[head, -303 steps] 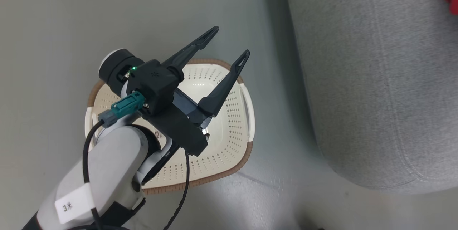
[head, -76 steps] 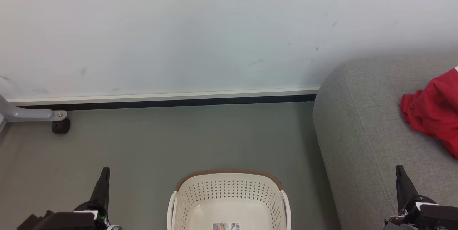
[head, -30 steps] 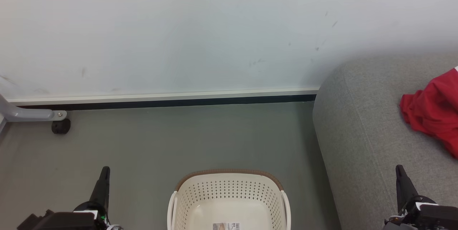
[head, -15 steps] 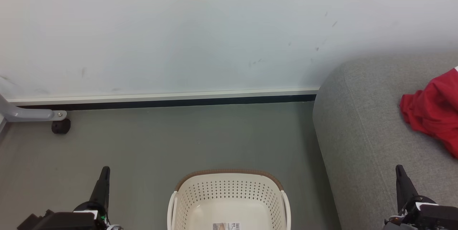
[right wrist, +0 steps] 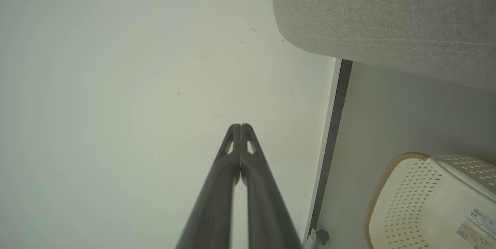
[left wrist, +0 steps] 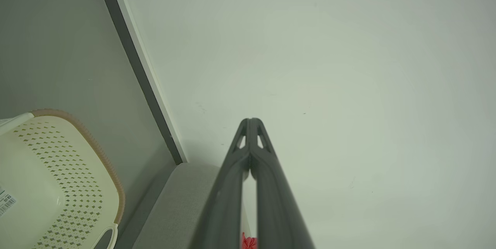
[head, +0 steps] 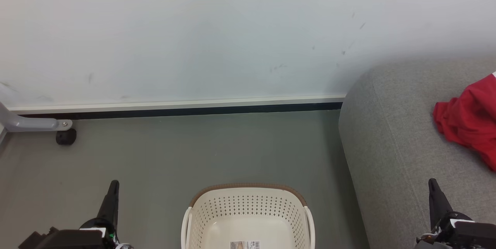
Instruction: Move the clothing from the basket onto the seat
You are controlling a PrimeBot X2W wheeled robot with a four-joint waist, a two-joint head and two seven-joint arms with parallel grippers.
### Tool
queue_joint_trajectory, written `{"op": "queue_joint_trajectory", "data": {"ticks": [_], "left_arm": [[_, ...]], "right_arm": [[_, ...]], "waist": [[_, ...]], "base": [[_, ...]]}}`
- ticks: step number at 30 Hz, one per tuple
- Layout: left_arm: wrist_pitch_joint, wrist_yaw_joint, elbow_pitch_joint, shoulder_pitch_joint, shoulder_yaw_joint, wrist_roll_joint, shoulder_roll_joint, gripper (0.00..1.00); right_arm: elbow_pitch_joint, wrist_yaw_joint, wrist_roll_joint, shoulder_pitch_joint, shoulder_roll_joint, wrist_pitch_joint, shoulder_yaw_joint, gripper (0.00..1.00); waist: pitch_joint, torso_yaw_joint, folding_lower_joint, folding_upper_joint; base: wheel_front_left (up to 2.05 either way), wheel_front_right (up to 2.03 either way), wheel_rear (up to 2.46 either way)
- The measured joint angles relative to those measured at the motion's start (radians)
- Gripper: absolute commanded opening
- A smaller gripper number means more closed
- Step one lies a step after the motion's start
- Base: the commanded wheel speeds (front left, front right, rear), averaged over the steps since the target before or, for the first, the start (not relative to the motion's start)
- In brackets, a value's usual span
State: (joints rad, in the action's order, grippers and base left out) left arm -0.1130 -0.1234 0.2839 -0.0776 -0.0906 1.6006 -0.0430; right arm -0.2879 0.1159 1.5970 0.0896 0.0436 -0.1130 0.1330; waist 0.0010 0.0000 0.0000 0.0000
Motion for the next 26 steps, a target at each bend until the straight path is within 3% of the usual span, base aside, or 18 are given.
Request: {"op": "queue_joint_trajectory", "data": {"ticks": [26], "left_arm": [[0.0, 0.0, 0.0, 0.0, 0.0, 0.0, 0.0, 0.0]], "right_arm": [[0.0, 0.0, 0.0, 0.0, 0.0, 0.0, 0.0, 0.0]], "waist": [[0.0, 0.0, 0.0, 0.0]], "base": [[0.0, 0.0, 0.0]]}}
